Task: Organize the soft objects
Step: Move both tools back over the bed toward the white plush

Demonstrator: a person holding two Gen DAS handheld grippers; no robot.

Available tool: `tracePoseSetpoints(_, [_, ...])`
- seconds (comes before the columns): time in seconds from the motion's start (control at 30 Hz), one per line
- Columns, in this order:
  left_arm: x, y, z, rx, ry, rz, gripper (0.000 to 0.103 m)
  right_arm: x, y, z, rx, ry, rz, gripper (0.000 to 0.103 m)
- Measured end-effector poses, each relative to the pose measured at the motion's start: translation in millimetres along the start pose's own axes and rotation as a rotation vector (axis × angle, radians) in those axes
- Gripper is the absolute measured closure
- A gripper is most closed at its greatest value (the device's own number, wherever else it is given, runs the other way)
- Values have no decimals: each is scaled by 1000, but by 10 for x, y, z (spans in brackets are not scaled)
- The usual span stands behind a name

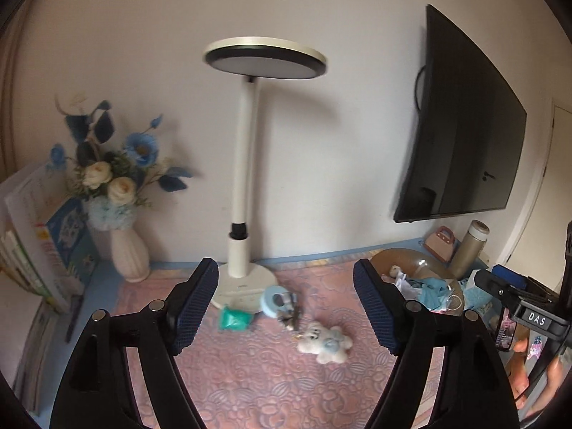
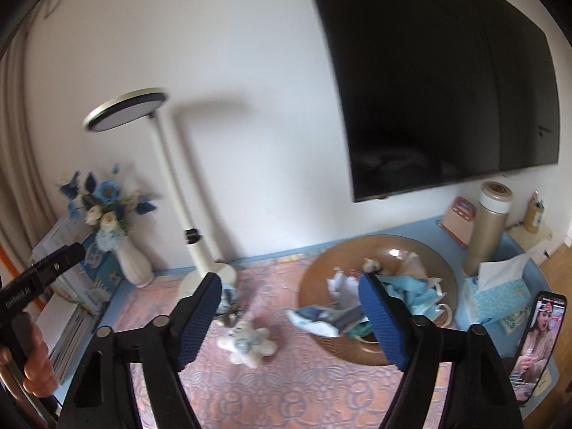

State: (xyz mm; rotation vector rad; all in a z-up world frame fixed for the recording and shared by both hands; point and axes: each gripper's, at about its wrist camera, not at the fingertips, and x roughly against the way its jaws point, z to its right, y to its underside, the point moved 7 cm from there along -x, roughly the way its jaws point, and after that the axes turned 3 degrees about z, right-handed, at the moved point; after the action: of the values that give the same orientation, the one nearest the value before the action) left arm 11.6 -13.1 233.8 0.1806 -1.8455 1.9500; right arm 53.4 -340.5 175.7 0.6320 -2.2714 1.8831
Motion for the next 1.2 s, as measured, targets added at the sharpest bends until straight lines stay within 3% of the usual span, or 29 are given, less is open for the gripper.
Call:
tracePoseSetpoints(0.2, [123, 415, -584, 82, -75, -25, 26, -175, 444, -671, 105, -84, -48, 22])
tracePoseSetpoints(0.37, [-202, 977, -935, 148, -106, -112, 26, -557, 911, -976, 217, -62, -100, 22])
tracePoseSetpoints(0.53, [-731, 1599, -1009, 125, -142, -216, 26, -1070, 1389, -1032, 350, -11, -158, 22])
tracePoseSetpoints(0.73, [-1165, 2060, -971, 106, -143, -280, 26, -1629, 1808, -660, 220, -32, -284, 22])
tracePoseSetpoints(0.8, [-1244, 2163, -985, 90, -166, -287, 26, -1711, 1892, -538, 173, -40, -303, 22])
tracePoseSetpoints(0.87, [-1311, 2264, -1000, 81, -198, -347, 26, -1800, 1986, -391, 107, -29, -361, 22])
tracePoseSetpoints(1.0, [-1221, 2217, -954, 58, -209, -293, 19, -1767, 1958, -323, 75, -22, -341, 21])
tracePoseSetpoints(1.2, [-1192, 2203, -989, 79, -201, -290, 18, -1731, 1929, -345, 79, -22, -319, 15])
